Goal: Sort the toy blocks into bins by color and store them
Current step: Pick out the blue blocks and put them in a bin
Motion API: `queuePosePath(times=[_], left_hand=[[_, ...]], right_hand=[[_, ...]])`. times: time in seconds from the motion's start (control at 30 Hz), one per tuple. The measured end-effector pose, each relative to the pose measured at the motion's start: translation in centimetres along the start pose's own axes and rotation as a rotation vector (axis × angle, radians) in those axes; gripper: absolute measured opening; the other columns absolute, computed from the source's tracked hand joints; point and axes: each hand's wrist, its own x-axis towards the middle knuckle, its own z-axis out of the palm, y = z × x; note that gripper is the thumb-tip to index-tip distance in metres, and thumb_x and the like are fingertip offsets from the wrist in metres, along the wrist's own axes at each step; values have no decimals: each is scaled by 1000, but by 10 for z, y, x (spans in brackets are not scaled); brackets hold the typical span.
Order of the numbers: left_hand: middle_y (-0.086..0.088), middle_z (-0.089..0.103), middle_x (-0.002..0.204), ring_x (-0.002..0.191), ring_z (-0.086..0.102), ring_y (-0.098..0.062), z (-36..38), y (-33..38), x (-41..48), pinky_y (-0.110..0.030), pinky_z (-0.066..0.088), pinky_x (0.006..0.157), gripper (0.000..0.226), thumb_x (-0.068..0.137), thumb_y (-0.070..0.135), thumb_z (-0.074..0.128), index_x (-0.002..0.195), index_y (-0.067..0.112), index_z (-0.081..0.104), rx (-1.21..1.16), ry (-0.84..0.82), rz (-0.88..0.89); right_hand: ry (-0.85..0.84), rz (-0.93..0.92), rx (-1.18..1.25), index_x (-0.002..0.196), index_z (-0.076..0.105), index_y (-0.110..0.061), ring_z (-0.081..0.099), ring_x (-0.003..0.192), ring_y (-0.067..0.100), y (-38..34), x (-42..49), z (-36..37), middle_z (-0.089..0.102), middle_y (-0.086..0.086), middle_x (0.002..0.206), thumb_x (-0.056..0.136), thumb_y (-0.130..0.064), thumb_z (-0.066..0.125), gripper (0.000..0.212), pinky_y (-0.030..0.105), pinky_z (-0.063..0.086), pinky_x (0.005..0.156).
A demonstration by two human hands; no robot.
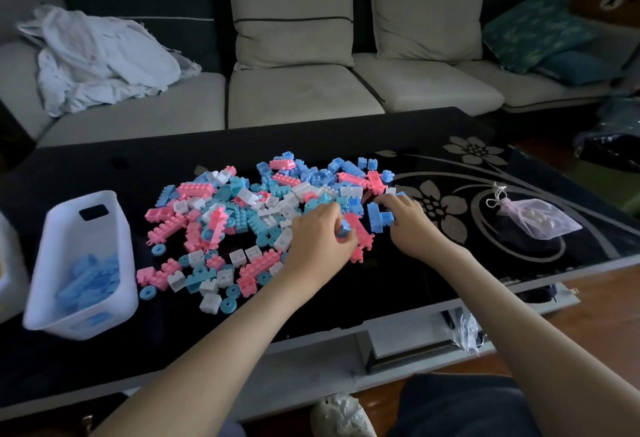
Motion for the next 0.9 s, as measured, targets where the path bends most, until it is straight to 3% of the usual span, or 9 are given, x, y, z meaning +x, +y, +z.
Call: queuePosePath(times=[0.07,0.13,0.3,0.43,0.53,0.67,0.77,0.83,0.9], left_hand=[[-1,40,63,57,41,-14,-8,-3,-4,-17,33,55,31,84,12,60,68,15,33,-58,29,-36],[1,38,63,53,34,-8,-14,-8,-6,-15,34,53,29,86,12,58,71,15,34,-72,37,-64],[2,43,70,50,37,-6,-30,-16,-8,-9,33,39,20,86,11,55,85,19,37,-303,91,-391],[0,49,80,48,40,-7,-48,-20,-12,-13,33,36,18,87,8,47,101,16,41,-405,127,-524],[-1,56,83,32,34,-1,-61,-20,-16,-15,28,32,21,83,4,40,91,15,56,-447,74,-581],[6,42,49,35,32,-4,-71,-20,-15,-22,31,46,22,81,6,42,74,15,61,-514,-13,-629],[14,35,38,42,36,-6,-73,-22,-14,-25,35,57,19,85,17,49,81,7,64,-519,-40,-652],[14,31,34,40,33,-6,-72,-26,-15,-24,37,57,24,87,22,50,90,1,62,-460,-47,-648],[14,36,36,34,33,-2,-72,-32,-17,-17,37,47,22,89,23,49,93,6,62,-419,-50,-601]], right_hand=[[-134,21,-55,138,33,-28,23,128,29,-1,0,6,32,5,139,79,4,40,67,30,26,93],[-191,36,-96,138,30,-31,22,129,30,-1,0,9,30,5,139,83,-6,45,63,34,28,93],[-95,-28,-85,130,40,-24,45,114,27,1,0,8,41,10,128,92,-17,54,41,34,40,90],[-69,-21,-27,128,44,-23,51,92,15,0,-1,7,47,5,119,92,-14,56,39,28,44,78],[-3,3,50,124,46,-24,49,77,8,-4,-1,3,44,-6,96,91,-11,54,36,22,38,61],[158,-119,80,109,53,-24,48,87,8,-26,0,1,44,-7,103,91,-12,53,21,14,33,64],[148,-236,30,106,56,-18,45,86,4,-51,2,8,40,-9,103,94,-12,49,15,10,32,69],[139,-235,-6,110,56,-11,45,90,8,-59,6,14,40,-4,108,97,-11,45,17,16,34,76],[181,-176,31,109,54,-9,47,88,10,-62,11,14,42,2,111,98,-13,43,16,18,35,74]])
